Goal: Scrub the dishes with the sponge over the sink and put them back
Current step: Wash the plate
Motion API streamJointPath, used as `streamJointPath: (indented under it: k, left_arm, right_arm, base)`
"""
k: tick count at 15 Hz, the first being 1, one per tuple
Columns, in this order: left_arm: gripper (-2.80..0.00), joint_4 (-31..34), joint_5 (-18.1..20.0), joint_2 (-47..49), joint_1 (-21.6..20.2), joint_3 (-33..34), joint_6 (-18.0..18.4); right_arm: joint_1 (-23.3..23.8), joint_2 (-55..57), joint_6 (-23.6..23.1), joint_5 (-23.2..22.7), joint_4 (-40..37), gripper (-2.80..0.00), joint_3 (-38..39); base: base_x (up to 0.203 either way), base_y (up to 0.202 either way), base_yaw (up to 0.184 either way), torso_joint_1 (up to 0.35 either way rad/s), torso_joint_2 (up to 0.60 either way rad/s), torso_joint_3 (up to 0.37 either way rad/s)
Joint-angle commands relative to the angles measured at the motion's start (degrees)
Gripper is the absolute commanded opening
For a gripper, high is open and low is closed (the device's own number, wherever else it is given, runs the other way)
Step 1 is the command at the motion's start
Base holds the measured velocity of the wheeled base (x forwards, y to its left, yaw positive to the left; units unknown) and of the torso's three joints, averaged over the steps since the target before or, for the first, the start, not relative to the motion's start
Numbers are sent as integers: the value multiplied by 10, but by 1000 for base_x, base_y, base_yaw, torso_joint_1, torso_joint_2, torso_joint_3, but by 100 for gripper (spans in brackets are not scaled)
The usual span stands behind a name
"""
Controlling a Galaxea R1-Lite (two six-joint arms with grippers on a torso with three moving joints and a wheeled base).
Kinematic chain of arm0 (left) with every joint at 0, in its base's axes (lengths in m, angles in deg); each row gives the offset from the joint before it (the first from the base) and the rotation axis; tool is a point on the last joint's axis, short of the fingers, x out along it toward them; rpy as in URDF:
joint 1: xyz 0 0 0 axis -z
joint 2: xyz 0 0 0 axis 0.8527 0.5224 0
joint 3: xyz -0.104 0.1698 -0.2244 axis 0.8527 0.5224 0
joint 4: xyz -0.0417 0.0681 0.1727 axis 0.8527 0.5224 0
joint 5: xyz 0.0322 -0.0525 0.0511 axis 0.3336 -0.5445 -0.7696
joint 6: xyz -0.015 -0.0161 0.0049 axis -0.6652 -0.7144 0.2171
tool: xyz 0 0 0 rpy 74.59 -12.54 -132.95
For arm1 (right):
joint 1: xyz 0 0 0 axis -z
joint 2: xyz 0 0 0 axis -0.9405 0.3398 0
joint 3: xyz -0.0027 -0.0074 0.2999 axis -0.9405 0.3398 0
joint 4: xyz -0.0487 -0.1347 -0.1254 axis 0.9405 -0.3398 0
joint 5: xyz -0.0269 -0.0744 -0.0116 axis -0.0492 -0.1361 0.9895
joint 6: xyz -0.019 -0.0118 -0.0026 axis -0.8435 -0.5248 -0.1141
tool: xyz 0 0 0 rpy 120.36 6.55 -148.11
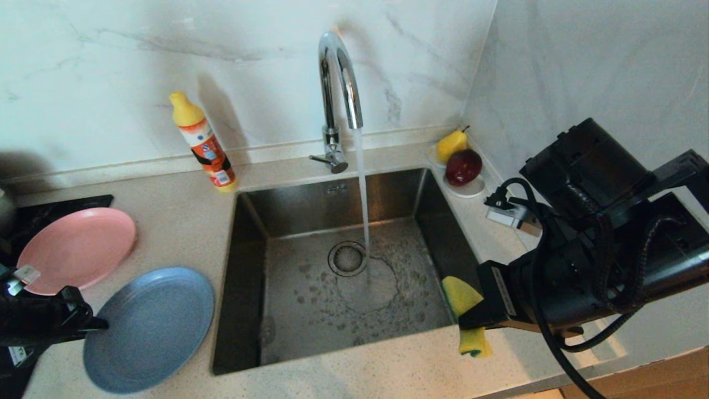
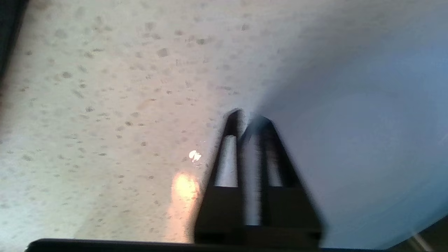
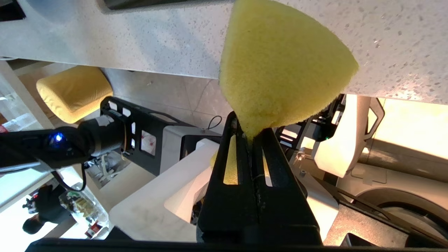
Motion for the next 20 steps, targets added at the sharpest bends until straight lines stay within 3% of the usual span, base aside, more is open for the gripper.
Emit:
streamJointPath:
  k: [1, 13, 17, 20]
  left_arm:
    - [-280, 0, 0, 2, 4, -1, -1]
    - [-280, 12, 20, -121, 26, -5, -9]
    - [-280, 49, 22, -188, 64, -13, -6]
    - [-280, 68, 20, -212, 135, -15, -6]
  right_arm:
    - [4, 2, 2, -5, -3, -280, 1]
    - [8, 4, 1, -9, -3, -280, -2]
    - [8, -1, 1, -9, -3, -280, -7]
    - [5, -3, -1, -9, -3, -280, -7]
  base:
    - [0, 0, 0, 0, 0, 0]
    - [0, 0, 0, 0, 0, 0]
    - [0, 0, 0, 0, 0, 0]
    - [0, 0, 0, 0, 0, 0]
